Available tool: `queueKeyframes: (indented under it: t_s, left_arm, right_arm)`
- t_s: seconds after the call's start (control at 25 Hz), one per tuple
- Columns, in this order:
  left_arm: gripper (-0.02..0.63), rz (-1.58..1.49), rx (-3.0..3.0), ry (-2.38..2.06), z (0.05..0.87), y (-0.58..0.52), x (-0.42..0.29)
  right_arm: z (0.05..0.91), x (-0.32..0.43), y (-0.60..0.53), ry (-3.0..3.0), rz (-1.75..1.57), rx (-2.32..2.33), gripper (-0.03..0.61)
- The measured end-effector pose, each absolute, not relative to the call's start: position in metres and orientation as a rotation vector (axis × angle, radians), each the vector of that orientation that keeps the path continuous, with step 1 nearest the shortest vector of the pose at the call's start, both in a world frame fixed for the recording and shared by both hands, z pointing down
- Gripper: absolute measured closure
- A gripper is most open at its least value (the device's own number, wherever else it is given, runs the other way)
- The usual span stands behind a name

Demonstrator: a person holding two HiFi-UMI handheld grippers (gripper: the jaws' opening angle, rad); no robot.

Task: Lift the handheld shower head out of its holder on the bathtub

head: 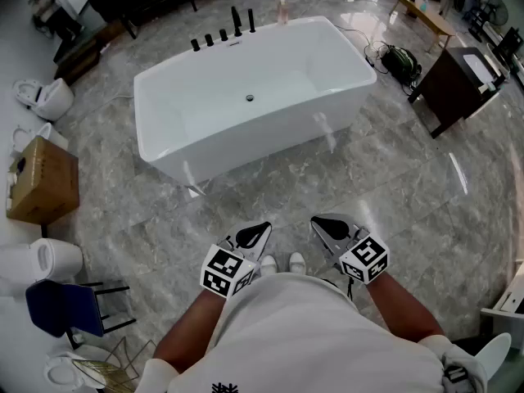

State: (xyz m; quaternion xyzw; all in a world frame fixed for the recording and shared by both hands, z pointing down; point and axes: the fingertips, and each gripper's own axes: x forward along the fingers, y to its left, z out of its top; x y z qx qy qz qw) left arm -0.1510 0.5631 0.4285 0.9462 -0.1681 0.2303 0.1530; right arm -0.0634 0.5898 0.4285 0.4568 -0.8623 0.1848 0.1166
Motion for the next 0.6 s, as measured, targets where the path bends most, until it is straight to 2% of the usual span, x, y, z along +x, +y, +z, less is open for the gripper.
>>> queueKeyframes:
  t_s: [0.56,0.6]
  left_arm:
    - [0.607,0.718,2.693,-0.508,0.429,0.561,-0.108]
    - [0.606,0.722,2.695,-0.51,0.43,0.56,-0.105]
  right_arm:
    - [0.434,-0.008,0.579,-2.549,0.561,1.365,0.565]
    - [0.434,-0.003,0.577,-2.56,0.557,1.376,0.536]
